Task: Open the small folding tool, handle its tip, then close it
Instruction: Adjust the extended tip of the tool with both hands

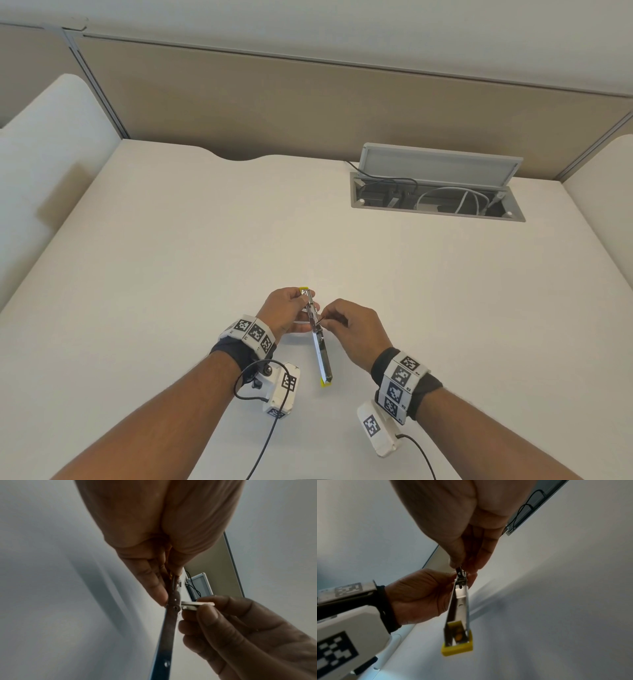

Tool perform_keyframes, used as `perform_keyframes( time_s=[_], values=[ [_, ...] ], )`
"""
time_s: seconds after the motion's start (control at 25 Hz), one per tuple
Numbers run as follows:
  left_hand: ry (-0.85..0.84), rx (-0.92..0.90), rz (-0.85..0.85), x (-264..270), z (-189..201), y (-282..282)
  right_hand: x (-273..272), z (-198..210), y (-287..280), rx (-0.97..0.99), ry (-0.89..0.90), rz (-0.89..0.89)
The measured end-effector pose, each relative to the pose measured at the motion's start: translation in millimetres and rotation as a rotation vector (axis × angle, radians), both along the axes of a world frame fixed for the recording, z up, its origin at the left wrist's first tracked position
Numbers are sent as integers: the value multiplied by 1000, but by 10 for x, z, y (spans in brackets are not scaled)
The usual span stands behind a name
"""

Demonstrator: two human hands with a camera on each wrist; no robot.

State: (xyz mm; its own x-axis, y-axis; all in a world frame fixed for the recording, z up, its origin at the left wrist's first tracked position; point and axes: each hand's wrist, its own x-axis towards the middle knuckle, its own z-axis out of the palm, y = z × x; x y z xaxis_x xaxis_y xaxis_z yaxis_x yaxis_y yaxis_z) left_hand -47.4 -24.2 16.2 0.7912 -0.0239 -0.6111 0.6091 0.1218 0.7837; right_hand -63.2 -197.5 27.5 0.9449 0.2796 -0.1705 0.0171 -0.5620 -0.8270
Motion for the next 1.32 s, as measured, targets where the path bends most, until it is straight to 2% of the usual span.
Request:
perform_keyframes(
  time_s=[0.24,0.64,0.96,1.16,1.32],
  values=[
    [-18,55,-87,-12,-1,-42,94,-25,37,-44,73,-13],
    [-15,17,-44,-11,23,16,78,23,117,82,105,-166],
    [-7,16,-66,-44,-7,-24,114,9,145,42,132,-145],
    [17,-5,-32,-54,-50,-25,40,-67,170,1,83,-119],
    [27,-20,-15,-49,-56,-6,-26,-125,128,-35,6,-16]
  ],
)
